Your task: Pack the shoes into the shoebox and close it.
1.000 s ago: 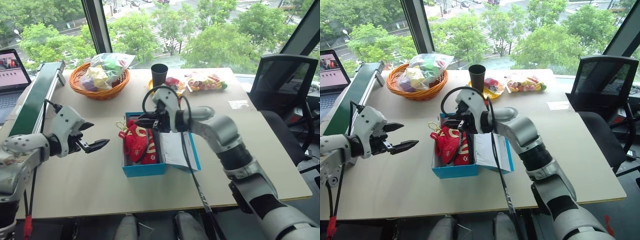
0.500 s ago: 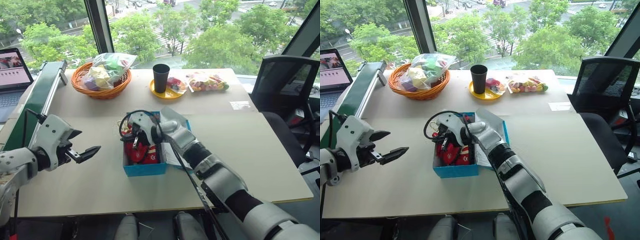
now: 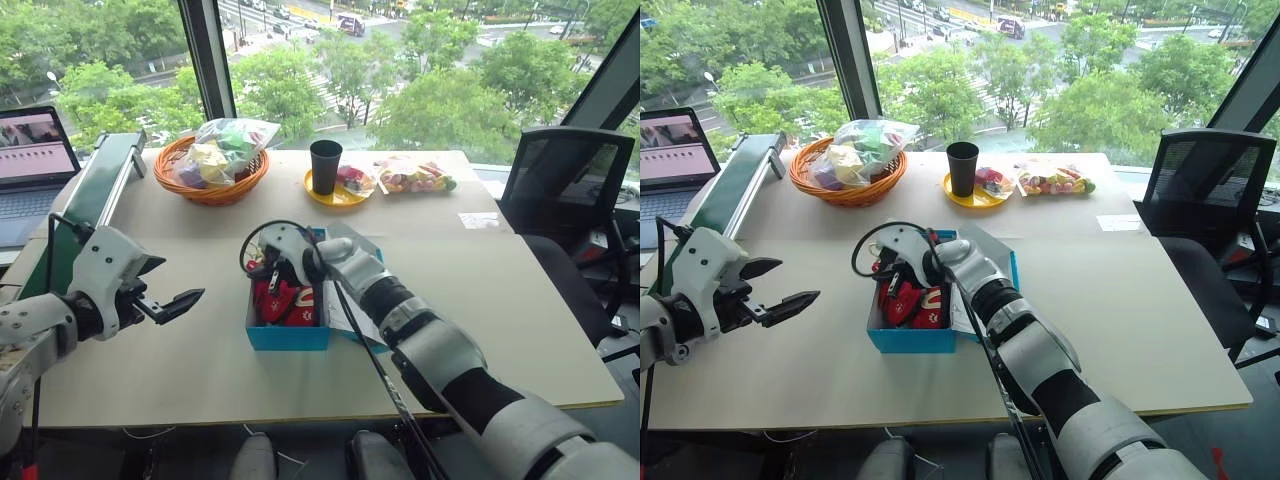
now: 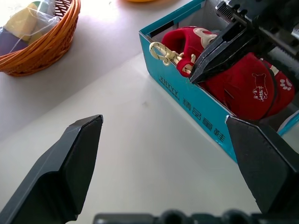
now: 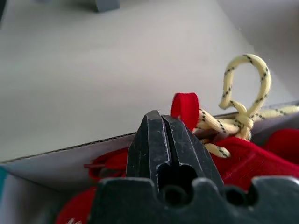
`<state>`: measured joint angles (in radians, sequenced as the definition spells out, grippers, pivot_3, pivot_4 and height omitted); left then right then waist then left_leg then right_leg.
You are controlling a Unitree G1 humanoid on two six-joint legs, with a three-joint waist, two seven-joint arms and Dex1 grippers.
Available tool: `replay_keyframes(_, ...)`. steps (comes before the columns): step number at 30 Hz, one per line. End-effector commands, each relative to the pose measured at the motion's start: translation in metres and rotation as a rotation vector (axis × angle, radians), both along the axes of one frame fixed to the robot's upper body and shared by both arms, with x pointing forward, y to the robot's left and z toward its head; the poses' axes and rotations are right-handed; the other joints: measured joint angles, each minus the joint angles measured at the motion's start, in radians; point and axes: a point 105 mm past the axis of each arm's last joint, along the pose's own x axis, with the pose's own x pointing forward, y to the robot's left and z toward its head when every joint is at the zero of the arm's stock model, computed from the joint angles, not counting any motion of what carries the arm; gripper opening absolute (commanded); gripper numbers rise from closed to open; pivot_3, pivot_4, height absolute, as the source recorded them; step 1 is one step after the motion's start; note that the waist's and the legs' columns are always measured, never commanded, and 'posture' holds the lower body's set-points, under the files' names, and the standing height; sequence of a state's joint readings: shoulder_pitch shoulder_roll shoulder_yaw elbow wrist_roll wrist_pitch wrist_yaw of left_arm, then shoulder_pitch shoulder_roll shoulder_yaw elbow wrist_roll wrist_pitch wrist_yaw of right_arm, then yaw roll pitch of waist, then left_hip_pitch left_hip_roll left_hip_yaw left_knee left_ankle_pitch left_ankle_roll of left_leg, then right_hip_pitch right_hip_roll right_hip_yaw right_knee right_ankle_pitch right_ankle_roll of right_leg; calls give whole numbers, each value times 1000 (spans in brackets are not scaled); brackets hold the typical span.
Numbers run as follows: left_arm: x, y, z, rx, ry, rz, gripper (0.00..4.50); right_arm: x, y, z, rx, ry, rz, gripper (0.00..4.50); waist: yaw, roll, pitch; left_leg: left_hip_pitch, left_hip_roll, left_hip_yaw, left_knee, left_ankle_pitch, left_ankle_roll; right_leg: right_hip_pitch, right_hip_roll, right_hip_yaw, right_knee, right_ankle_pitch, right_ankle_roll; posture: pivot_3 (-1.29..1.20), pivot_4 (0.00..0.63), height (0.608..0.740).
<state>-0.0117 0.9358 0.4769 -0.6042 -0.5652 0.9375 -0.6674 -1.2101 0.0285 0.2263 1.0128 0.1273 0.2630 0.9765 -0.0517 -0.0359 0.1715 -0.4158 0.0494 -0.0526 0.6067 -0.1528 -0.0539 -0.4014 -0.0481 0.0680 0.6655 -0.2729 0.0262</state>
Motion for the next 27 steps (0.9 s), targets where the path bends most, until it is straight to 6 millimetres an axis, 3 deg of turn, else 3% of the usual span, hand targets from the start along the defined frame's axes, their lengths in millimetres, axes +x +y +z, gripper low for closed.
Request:
replay_keyframes(1,3,-1,8,11,-38,-13,4500,2,-1,52,84,-84,26,14,0,0,0,-5,1,0,-1,0,0,-5,1,0,1,0,-1,0,150,734)
replay_keyframes(6,6,0,8,14,-40,-18,4500,11,-10,41,31,-115,-26,14,-15,0,0,-9,4,-1,-3,-6,-7,-10,4,0,0,-1,-3,0,150,734)
replay_keyframes(11,3,3,10,6,-34,-18,4500,10,-15,-7,-99,-106,-38,14,-18,0,0,-16,4,1,0,-6,-7,-18,4,1,1,-1,-3,0,150,734)
replay_keyframes(14,-9,-7,8,-18,5,-106,4500,9,-22,-60,-285,-92,-96,14,-24,0,0,-16,4,1,1,-6,-8,-19,4,2,4,-1,-3,0,150,734)
replay_keyframes(20,-15,-10,8,-25,36,-147,4500,1,-23,-104,-461,-195,-93,14,-19,0,0,4,4,1,0,-6,-8,-1,4,2,5,-7,1,0,150,734)
replay_keyframes(27,-14,-16,7,-35,49,-187,4500,0,-23,-122,-638,-464,-30,14,-19,0,-2,22,4,1,-1,-7,-8,14,4,2,3,-14,1,0,150,734)
